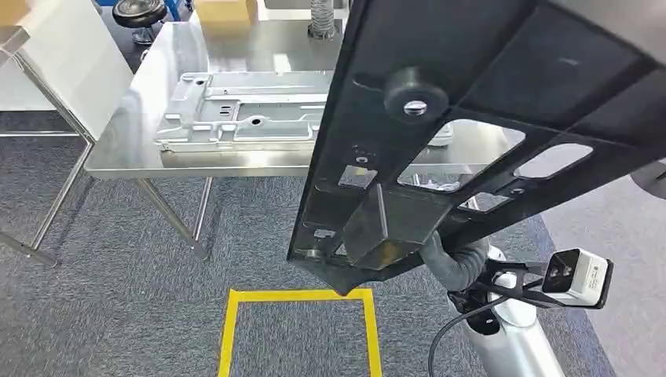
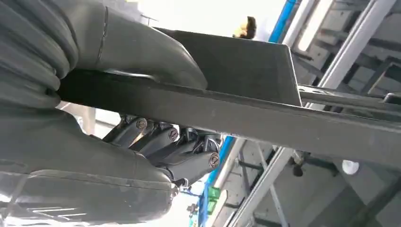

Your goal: Take the parts from the cabinet and place them on the table.

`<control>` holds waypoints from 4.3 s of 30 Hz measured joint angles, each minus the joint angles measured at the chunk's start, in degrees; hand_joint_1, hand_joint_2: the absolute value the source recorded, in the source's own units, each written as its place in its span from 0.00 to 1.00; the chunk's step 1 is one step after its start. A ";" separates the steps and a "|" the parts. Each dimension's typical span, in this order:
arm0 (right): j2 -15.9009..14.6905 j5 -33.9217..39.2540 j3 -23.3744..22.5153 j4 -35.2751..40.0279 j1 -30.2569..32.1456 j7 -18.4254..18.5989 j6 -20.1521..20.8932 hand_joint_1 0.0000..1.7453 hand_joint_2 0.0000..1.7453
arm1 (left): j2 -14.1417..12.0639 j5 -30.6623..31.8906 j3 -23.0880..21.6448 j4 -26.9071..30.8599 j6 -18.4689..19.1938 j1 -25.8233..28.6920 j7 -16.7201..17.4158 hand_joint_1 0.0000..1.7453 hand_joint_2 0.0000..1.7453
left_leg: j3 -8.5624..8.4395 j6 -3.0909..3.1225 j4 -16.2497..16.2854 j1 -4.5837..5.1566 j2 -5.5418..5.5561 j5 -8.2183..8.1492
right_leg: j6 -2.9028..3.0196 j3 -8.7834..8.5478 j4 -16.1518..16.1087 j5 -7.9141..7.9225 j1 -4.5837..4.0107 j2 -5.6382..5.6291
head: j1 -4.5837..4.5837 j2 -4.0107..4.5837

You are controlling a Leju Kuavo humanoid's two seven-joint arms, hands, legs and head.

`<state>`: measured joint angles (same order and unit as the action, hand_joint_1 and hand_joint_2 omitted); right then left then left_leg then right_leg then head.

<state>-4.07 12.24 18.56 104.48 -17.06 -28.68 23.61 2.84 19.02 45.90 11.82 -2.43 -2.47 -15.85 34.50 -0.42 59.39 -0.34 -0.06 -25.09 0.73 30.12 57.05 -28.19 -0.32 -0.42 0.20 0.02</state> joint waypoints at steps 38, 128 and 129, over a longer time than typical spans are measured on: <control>1.01 -3.78 -0.72 -0.76 -1.51 2.86 -1.42 1.00 1.00 | 0.20 1.25 1.62 0.00 -0.31 -0.19 -0.11 0.00 1.00 | -1.73 1.84 -2.17 -0.37 0.20 -0.41 | -2.55 3.96 9.37 -5.32 0.73 0.68 | -0.77 -0.02; 0.48 -8.70 -0.77 6.78 0.06 0.46 -10.51 1.00 1.00 | -5.09 3.19 8.74 0.83 -6.36 1.05 1.38 0.00 1.00 | -1.52 0.99 -2.25 -0.38 0.43 0.17 | -1.64 1.04 1.57 -0.54 0.43 0.12 | -0.81 0.00; 0.02 -8.79 -1.49 6.82 -0.26 0.44 -10.69 1.00 1.00 | -5.11 3.41 8.74 0.83 -6.36 1.04 1.38 0.00 1.00 | -1.55 1.29 -2.25 -0.38 0.40 0.04 | -1.96 3.00 5.44 -2.64 0.47 0.12 | -0.55 -0.02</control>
<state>-4.05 3.45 17.07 111.30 -17.31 -28.24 12.92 -2.27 22.43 54.64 12.66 -8.79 -1.43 -14.47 32.95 0.88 57.15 -0.72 0.34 -25.05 -1.23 33.12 62.48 -30.84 0.15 -0.30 -0.35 0.00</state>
